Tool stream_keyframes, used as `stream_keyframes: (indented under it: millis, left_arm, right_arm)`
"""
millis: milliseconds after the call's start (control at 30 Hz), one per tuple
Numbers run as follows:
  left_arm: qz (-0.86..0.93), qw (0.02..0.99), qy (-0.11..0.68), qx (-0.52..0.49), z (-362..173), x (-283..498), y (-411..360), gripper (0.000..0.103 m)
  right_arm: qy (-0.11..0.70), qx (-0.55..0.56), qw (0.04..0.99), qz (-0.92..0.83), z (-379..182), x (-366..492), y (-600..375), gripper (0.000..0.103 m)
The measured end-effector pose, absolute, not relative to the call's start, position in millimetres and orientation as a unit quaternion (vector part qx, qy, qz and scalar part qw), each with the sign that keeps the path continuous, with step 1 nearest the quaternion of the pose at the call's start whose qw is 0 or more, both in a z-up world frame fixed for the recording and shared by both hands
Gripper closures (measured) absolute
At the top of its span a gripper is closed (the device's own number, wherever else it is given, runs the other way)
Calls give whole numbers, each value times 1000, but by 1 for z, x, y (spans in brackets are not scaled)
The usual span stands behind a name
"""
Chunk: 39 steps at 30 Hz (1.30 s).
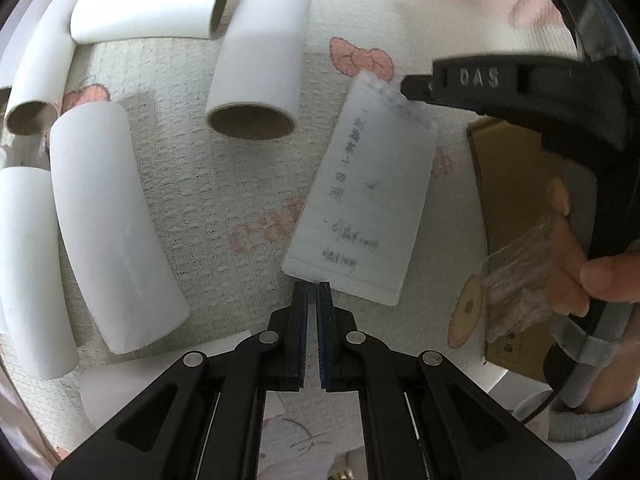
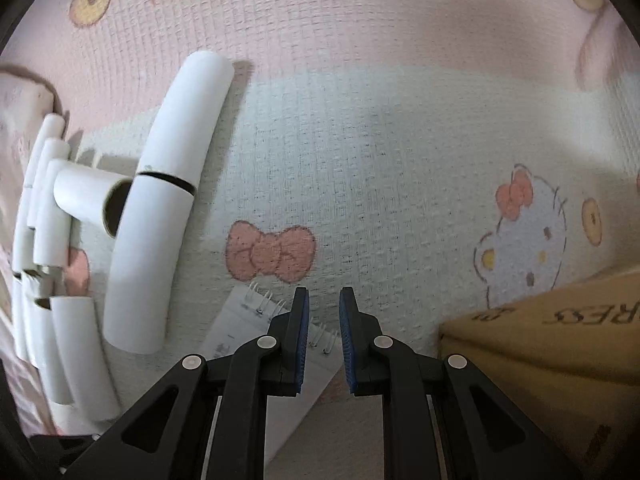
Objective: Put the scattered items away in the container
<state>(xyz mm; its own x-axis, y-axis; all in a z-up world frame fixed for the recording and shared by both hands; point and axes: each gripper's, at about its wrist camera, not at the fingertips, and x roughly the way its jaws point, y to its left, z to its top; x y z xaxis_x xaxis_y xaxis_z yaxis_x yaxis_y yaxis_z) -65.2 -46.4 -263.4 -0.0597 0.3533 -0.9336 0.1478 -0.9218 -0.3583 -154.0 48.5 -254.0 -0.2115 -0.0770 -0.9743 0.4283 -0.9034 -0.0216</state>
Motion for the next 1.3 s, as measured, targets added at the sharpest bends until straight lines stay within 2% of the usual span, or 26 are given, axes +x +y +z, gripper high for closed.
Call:
stream_keyframes:
  millis: [133, 300, 500, 767, 1033, 1133, 1200, 1300]
  left_arm:
    - [704, 64, -196, -680, -263, -70, -53, 99]
    - [731, 26, -166, -661, -255, -78, -65, 101]
    - [745, 17, -155, -649, -256, -86, -87, 101]
    - [746, 38, -162, -645, -253, -93, -95, 101]
    - [747, 59, -156, -643, -247, -89, -102, 95]
    - [753, 65, -136, -640, -239, -81, -107, 89]
    - [760, 67, -122, -635, -235, -79, -103, 81]
    - [765, 77, -122, -627, -230, -78, -105, 72]
  right_arm:
    - [184, 599, 153, -764, -254, -149, 47, 90]
    - [254, 589, 134, -755, -258, -132, 46, 90]
    - [259, 596, 134, -748, -261, -103, 58, 90]
    - [151, 617, 156, -756, -267, -50, 79, 90]
    - [131, 565, 164, -798, -261, -3, 87, 90]
    - [119, 545, 164, -814, -256, 11, 86, 90]
    - [101, 538, 163, -821, -253, 18, 87, 90]
    - [38, 537, 179, -823, -248, 23, 93, 88]
